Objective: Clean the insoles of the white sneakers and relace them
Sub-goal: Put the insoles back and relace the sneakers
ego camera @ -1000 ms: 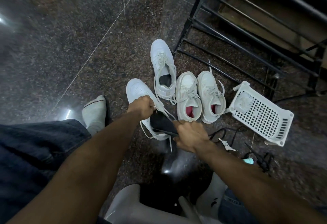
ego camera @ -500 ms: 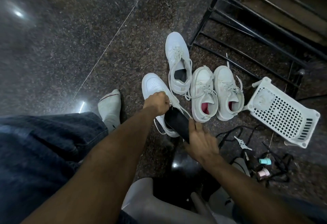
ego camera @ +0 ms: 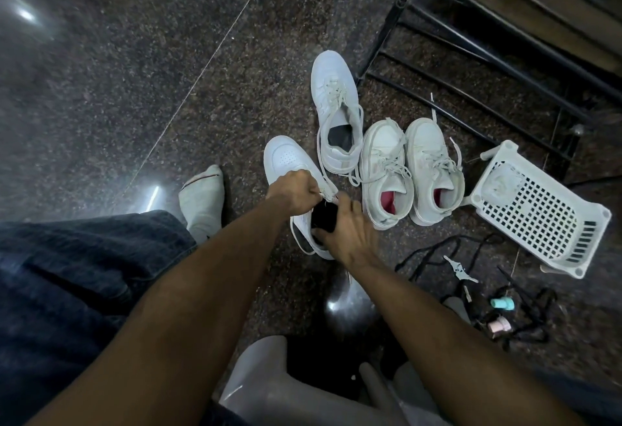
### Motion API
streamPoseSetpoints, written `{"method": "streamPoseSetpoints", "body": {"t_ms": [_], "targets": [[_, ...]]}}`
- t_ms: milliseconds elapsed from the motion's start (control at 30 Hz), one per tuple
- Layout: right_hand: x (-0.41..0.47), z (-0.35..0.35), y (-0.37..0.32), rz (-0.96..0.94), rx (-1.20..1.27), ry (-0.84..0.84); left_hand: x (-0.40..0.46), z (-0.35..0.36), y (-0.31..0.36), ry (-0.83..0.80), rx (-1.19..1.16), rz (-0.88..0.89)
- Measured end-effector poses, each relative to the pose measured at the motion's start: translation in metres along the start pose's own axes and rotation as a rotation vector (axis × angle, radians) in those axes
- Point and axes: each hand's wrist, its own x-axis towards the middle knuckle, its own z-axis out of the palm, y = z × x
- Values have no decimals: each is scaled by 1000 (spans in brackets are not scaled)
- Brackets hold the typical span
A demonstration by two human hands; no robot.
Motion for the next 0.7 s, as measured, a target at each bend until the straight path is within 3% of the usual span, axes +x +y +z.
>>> {"method": "streamPoseSetpoints", "body": {"t_ms": [133, 300, 700], "targets": [[-15, -11, 31, 103, 74, 44, 2, 1, -3, -12, -22, 12], [-20, -2, 58, 349, 454, 21, 0, 1, -1, -42, -28, 36], [22, 16, 9, 457, 405, 163, 1, 5, -5, -58, -53, 42]]}}
